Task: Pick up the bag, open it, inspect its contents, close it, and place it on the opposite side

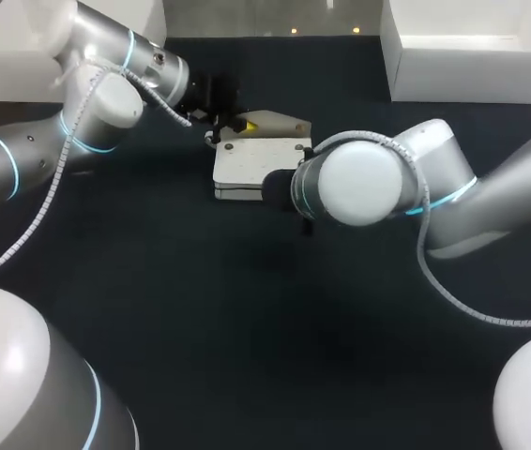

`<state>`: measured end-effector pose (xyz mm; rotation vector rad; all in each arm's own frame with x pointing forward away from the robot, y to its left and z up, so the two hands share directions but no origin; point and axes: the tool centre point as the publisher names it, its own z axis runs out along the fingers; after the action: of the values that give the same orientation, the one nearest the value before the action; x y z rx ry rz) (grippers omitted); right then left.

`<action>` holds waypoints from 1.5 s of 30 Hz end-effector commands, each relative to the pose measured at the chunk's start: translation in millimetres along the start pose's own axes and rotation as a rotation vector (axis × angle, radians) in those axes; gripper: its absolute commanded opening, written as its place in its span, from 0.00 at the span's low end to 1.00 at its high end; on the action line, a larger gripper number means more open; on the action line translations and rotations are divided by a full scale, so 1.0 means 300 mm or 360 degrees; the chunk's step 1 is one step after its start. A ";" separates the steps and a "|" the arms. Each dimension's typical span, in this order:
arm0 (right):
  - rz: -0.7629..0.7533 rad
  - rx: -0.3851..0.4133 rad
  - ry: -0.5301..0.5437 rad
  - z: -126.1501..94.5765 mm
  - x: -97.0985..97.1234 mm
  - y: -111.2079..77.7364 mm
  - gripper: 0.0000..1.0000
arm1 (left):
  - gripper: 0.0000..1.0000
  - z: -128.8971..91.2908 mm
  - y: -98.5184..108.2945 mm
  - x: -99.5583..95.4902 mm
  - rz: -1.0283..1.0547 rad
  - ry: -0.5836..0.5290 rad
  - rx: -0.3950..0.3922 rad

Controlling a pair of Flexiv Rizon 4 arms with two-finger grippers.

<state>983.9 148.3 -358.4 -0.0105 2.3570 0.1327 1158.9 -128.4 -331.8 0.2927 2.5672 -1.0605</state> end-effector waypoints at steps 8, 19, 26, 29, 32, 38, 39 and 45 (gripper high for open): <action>0.0020 0.0002 -0.0102 0.034 0.004 0.029 0.48 | 0.00 0.040 0.019 -0.018 -0.0001 0.0066 0.0011; 0.0018 0.0012 -0.0133 0.064 -0.037 0.034 0.39 | 0.00 0.038 0.014 0.002 0.0015 0.0080 0.0037; 0.0019 0.0034 -0.0137 0.090 -0.052 0.036 0.36 | 0.00 0.030 0.011 0.015 0.0013 0.0084 0.0054; 0.0019 0.0045 -0.0138 0.098 -0.057 0.035 0.32 | 0.00 0.026 0.009 0.021 0.0012 0.0083 0.0061; 0.0025 0.0051 -0.0145 0.101 -0.062 0.034 0.29 | 0.00 0.023 0.006 0.027 0.0017 0.0084 0.0065; 0.0032 0.0063 -0.0151 0.111 -0.067 0.032 0.25 | 0.00 0.014 0.000 0.034 0.0027 0.0083 0.0071; 0.0033 0.0065 -0.0152 0.111 -0.068 0.032 0.25 | 0.00 0.013 -0.001 0.035 0.0029 0.0084 0.0071; 0.0037 0.0070 -0.0161 0.111 -0.071 0.031 0.09 | 0.00 0.008 -0.001 0.039 0.0029 0.0080 0.0073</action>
<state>1022.4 158.3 -364.4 0.0402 2.2651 0.0947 1149.1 -130.4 -337.7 0.3577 2.5868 -1.1147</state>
